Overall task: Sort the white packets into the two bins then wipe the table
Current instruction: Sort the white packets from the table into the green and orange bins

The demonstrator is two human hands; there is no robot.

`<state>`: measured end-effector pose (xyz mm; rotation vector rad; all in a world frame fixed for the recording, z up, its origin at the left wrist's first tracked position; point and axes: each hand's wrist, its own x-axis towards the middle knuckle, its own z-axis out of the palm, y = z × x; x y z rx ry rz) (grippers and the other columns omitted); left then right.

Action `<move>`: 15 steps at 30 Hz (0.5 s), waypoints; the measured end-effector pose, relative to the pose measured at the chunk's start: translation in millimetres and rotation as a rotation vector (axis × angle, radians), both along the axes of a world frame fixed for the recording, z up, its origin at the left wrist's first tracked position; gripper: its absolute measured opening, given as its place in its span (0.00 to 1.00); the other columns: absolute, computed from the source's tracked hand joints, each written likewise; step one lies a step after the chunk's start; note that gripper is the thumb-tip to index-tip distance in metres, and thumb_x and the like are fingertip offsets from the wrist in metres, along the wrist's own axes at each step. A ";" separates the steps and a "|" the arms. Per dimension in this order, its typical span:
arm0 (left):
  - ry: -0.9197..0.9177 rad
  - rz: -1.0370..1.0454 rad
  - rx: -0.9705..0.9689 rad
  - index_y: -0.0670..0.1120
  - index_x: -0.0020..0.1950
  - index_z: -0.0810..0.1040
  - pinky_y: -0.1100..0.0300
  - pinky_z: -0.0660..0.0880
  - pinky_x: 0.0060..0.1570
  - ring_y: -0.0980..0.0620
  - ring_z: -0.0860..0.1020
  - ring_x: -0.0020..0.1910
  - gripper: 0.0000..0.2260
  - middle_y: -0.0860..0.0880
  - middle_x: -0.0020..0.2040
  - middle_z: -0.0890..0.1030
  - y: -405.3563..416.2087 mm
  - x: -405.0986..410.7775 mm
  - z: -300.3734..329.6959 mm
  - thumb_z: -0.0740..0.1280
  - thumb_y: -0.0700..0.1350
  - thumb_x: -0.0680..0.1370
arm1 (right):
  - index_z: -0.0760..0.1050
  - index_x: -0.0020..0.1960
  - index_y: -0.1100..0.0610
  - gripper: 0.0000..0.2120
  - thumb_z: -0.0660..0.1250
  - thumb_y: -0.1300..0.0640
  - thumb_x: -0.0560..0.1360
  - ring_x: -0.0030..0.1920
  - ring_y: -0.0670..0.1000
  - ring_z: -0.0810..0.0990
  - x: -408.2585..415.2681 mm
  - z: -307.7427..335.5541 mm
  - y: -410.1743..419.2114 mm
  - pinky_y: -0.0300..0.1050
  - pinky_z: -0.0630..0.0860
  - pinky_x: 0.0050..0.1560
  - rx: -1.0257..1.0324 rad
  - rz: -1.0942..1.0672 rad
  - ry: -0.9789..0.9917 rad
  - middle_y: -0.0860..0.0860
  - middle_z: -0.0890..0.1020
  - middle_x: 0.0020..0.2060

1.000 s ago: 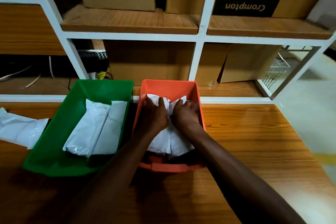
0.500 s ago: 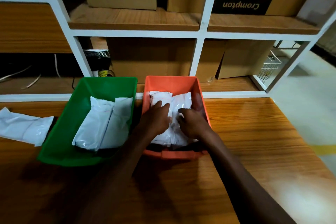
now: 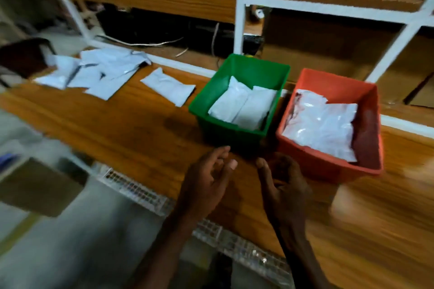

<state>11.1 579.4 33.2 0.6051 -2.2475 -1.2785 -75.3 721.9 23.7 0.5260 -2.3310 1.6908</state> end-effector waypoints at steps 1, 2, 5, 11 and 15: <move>-0.023 0.040 -0.016 0.54 0.66 0.77 0.56 0.78 0.55 0.64 0.79 0.56 0.21 0.57 0.58 0.82 -5.2 22.5 -4.8 0.64 0.61 0.76 | 0.77 0.56 0.51 0.20 0.69 0.37 0.74 0.40 0.44 0.82 15.6 -8.7 -10.6 0.44 0.81 0.40 0.016 0.037 -0.048 0.45 0.83 0.43; -0.049 0.075 -0.030 0.54 0.67 0.76 0.59 0.78 0.55 0.65 0.78 0.56 0.21 0.56 0.59 0.82 -11.3 44.9 -7.6 0.64 0.61 0.77 | 0.77 0.58 0.51 0.24 0.67 0.33 0.74 0.40 0.45 0.83 31.1 -17.9 -21.2 0.49 0.81 0.38 0.064 0.060 -0.086 0.46 0.83 0.45; -0.129 0.162 -0.035 0.53 0.68 0.74 0.64 0.78 0.51 0.63 0.77 0.58 0.23 0.56 0.61 0.80 -30.1 100.2 -13.4 0.62 0.62 0.78 | 0.75 0.63 0.53 0.27 0.65 0.33 0.76 0.42 0.45 0.81 70.5 -33.0 -48.6 0.47 0.80 0.36 0.191 0.165 -0.096 0.48 0.83 0.51; -0.120 0.371 0.010 0.53 0.69 0.74 0.62 0.79 0.53 0.59 0.78 0.60 0.21 0.55 0.61 0.80 -82.0 179.5 -26.9 0.62 0.60 0.79 | 0.72 0.68 0.51 0.35 0.60 0.27 0.74 0.46 0.43 0.81 134.5 -42.6 -117.0 0.49 0.84 0.39 0.275 0.316 -0.124 0.47 0.82 0.56; -0.110 0.427 0.031 0.51 0.69 0.74 0.64 0.78 0.53 0.59 0.78 0.60 0.21 0.53 0.62 0.80 -130.0 204.4 -33.8 0.63 0.58 0.79 | 0.72 0.69 0.49 0.37 0.58 0.24 0.72 0.47 0.42 0.81 155.9 -46.9 -170.9 0.49 0.84 0.41 0.306 0.334 -0.133 0.47 0.82 0.57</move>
